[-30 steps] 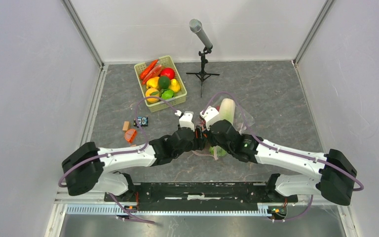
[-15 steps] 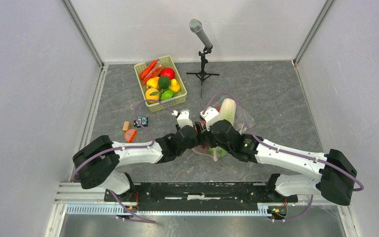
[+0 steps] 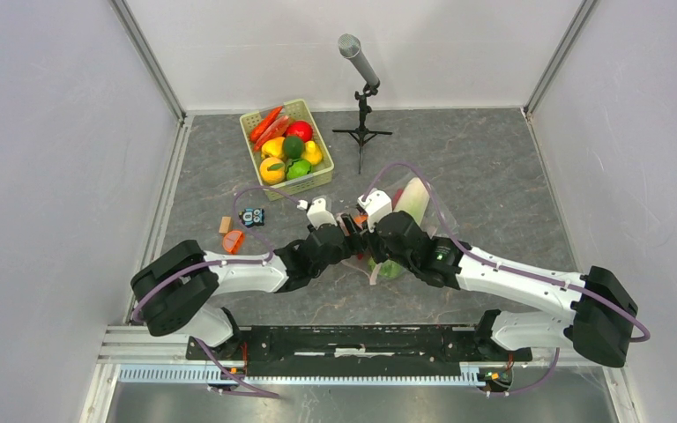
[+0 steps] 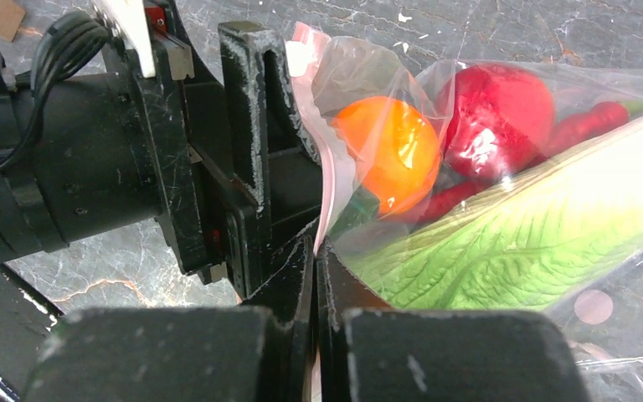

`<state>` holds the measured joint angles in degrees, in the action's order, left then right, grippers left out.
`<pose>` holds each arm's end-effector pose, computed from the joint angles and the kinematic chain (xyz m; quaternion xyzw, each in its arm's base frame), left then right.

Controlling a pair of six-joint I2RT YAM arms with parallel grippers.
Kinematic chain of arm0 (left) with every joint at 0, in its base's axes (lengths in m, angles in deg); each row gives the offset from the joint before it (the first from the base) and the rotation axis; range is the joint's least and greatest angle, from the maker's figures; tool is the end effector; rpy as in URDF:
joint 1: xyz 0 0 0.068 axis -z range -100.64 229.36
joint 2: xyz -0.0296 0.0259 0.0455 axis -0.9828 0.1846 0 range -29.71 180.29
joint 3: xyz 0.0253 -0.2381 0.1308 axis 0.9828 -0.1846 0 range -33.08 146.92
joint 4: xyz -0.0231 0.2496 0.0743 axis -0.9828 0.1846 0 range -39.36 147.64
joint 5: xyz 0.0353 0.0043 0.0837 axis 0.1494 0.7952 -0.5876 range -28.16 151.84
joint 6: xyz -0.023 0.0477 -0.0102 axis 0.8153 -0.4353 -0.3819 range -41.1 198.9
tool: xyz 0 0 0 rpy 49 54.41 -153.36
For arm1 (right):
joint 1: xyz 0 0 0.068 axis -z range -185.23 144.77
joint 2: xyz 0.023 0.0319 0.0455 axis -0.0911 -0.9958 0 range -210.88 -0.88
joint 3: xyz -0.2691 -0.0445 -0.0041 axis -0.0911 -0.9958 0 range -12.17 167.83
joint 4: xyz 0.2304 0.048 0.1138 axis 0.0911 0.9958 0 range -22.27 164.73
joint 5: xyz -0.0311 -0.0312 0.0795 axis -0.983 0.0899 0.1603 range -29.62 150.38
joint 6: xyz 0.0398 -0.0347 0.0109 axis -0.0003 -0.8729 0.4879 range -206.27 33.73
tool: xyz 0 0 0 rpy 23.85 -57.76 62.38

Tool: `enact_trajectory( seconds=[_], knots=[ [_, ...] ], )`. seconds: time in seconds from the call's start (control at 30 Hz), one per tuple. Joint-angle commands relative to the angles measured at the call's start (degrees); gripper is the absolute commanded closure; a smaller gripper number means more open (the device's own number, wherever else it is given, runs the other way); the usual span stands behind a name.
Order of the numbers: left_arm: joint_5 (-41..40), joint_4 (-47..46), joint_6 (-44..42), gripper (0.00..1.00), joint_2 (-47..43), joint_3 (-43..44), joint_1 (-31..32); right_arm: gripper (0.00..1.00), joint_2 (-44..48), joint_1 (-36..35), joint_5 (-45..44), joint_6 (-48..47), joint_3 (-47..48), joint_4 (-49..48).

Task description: Open the zip-top bag and remove the fake food

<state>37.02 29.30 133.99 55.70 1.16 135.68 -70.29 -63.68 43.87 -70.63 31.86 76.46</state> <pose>0.1740 -0.2343 0.1705 -0.0987 0.8461 -0.2998 0.4295 0.1466 0.2194 0.2492 -0.2565 0.8385 0.1782 0.4465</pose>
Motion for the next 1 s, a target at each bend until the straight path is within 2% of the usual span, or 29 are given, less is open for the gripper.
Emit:
enact_trajectory(
  seconds=[0.0, 0.23, 0.37, 0.43, 0.5, 0.67, 0.97],
  knots=[
    [0.84, -7.12, 0.98, 0.23, -2.79, -0.71, -0.27, 1.00, -0.18, -0.39, 1.48, 0.89, 3.25, -1.64],
    [1.89, -8.66, 2.47, 0.40, -0.76, 0.20, -0.26, 1.00, -1.12, -0.34, 1.99, 1.16, 4.31, -1.57],
    [2.97, -8.94, 2.61, 0.42, 0.49, 1.01, -0.24, 1.00, -0.82, -0.35, 2.27, 1.16, 4.31, -1.52],
    [2.74, -8.88, 2.86, 0.40, 0.92, 1.26, -0.30, 1.00, -0.82, -0.34, 2.45, 1.15, 4.23, -1.37],
    [1.41, -7.77, 3.64, 0.31, 1.54, 1.73, -0.25, 1.00, -0.83, -0.34, 2.77, 1.20, 4.13, -1.35],
    [-2.97, -6.74, 5.20, 0.24, 4.24, 2.66, -0.50, 1.00, -0.82, -0.35, 4.18, 1.82, 3.91, -1.52],
    [-1.40, -19.39, 3.83, 0.23, 9.65, 2.71, -1.21, 1.00, -0.56, -0.50, 6.07, 2.62, 3.01, -1.17]
  ],
)
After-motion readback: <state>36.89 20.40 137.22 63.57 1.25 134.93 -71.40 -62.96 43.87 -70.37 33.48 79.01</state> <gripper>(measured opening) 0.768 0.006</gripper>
